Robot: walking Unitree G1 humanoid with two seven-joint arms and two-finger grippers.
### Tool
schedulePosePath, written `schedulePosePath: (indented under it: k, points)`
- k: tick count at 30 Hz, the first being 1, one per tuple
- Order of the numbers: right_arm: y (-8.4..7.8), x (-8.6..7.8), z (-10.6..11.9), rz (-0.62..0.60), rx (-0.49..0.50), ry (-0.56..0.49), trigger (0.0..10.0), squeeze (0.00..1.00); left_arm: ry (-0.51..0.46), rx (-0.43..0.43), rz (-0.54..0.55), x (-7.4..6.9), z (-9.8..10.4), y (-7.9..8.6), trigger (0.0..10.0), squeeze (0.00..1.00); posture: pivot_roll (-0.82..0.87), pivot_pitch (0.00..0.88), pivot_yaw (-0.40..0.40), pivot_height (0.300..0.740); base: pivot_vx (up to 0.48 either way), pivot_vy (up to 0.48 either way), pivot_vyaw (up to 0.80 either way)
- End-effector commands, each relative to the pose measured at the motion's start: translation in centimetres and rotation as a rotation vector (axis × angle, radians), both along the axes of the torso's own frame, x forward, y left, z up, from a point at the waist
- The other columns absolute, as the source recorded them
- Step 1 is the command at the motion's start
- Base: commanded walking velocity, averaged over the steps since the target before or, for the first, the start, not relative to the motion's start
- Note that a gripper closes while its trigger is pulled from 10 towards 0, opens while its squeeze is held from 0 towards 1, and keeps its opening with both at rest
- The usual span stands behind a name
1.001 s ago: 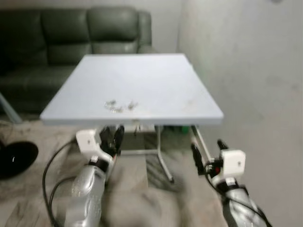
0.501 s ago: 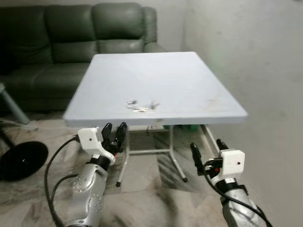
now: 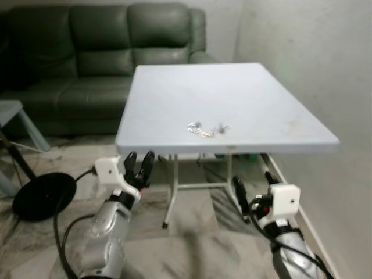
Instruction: Hang keys on a hook
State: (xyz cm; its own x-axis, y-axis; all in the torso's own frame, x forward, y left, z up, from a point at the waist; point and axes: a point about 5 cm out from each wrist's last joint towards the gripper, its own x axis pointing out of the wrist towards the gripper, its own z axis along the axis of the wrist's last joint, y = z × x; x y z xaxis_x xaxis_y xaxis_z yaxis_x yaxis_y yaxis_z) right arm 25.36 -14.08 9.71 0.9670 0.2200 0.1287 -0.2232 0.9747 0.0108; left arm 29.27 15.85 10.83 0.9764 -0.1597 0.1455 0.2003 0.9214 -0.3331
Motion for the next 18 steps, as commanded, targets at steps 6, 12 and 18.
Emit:
schedulePosePath:
  k: [6, 12, 18]
  points:
    - [-1.0, -0.09, -0.04, -0.025, -0.012, 0.008, 10.0, 0.0, 0.023, 0.019, -0.013, 0.15, -0.22, -1.04, 10.0, 0.0, 0.02, 0.0, -0.002, 0.74, 0.0, 0.0, 0.0]
    - [-1.03, -0.11, -0.09, -0.021, -0.015, 0.012, 10.0, 0.0, 0.038, 0.029, -0.02, 0.16, -0.37, -1.17, 10.0, 0.0, 0.02, 0.0, -0.003, 0.74, 0.0, 0.0, 0.0]
    - [-1.17, -0.18, -0.15, -0.019, -0.019, 0.015, 10.0, 0.0, 0.041, 0.021, -0.034, 0.1, -0.41, -1.38, 10.0, 0.0, 0.02, 0.0, -0.003, 0.74, 0.139, 0.0, 0.0]
